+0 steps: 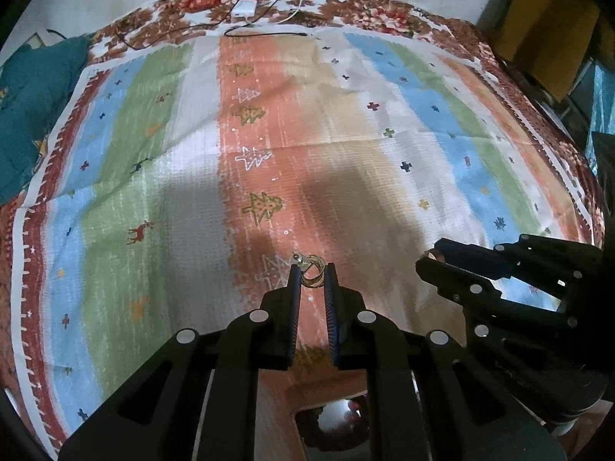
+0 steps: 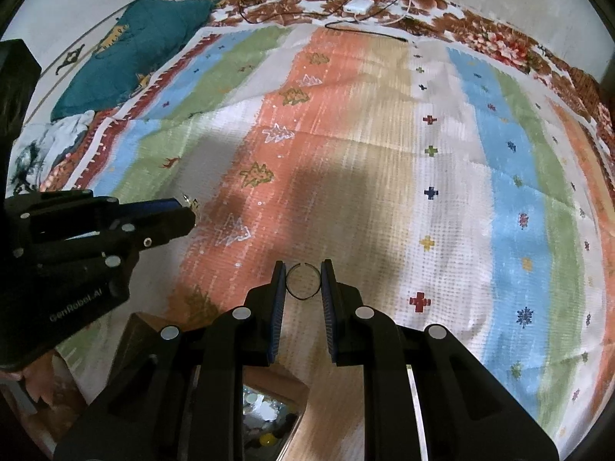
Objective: Organize jewelry
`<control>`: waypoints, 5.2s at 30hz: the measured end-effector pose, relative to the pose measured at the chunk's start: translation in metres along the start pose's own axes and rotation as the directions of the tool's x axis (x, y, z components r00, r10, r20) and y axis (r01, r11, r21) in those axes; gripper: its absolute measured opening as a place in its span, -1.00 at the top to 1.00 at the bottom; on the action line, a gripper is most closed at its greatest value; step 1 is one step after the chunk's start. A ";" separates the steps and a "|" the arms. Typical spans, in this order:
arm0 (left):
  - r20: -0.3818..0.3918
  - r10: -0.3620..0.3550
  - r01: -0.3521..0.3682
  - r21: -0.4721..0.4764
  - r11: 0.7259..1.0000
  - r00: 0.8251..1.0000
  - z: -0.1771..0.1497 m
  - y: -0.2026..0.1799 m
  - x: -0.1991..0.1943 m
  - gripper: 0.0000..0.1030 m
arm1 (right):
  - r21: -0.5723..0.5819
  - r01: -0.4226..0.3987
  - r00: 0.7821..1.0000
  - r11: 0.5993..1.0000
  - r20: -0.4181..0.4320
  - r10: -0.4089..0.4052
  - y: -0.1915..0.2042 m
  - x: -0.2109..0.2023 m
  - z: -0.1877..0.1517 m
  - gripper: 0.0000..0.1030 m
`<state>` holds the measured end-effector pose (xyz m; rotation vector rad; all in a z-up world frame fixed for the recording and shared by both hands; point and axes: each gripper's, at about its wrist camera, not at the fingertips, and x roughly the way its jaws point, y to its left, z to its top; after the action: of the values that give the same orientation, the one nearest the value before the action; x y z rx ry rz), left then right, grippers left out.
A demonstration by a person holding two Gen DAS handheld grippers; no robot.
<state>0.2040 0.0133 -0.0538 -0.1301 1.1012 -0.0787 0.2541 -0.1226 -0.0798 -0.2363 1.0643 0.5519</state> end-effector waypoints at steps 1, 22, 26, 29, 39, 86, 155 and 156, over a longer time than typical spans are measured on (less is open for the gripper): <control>0.013 -0.006 0.006 0.010 1.000 1.000 -0.001 -0.003 -0.005 0.78 | -0.007 0.005 1.000 1.000 0.007 -0.005 0.001 -0.002 -0.001 0.63; 0.110 -0.062 0.059 0.030 0.998 0.992 -0.028 -0.012 -0.053 0.78 | -0.063 0.012 0.996 0.998 0.086 -0.007 0.014 -0.037 -0.022 0.63; 0.123 -0.075 0.072 0.025 0.997 0.990 -0.036 -0.012 -0.060 0.78 | -0.071 0.002 0.995 0.997 0.096 0.005 0.018 -0.043 -0.029 0.63; 0.128 -0.081 0.078 0.024 0.997 0.988 -0.043 -0.011 -0.065 0.78 | -0.075 -0.004 0.995 0.997 0.099 0.011 0.021 -0.047 -0.033 0.63; 0.137 -0.096 0.093 0.031 0.995 0.986 -0.067 -0.015 -0.075 0.78 | -0.087 -0.030 0.994 0.996 0.101 0.039 0.028 -0.056 -0.052 0.63; 0.157 -0.027 0.024 0.021 1.000 0.987 -0.130 -0.019 -0.085 -0.89 | 0.028 -0.065 0.964 0.997 0.261 0.056 0.008 -0.105 -0.118 -0.86; 0.272 0.013 -0.015 0.004 1.000 0.962 -0.178 -0.038 -0.113 -0.89 | 0.002 -0.086 0.947 0.996 0.312 0.081 0.021 -0.125 -0.160 -0.87; 0.272 0.015 -0.016 0.002 1.000 0.962 -0.178 -0.038 -0.113 -0.89 | 0.002 -0.085 0.947 0.996 0.312 0.080 0.021 -0.125 -0.160 -0.87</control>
<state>-0.0063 -0.0216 -0.0280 -0.1244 0.8268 -0.0477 0.0749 -0.2145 -0.0447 -0.0867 0.7729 0.6337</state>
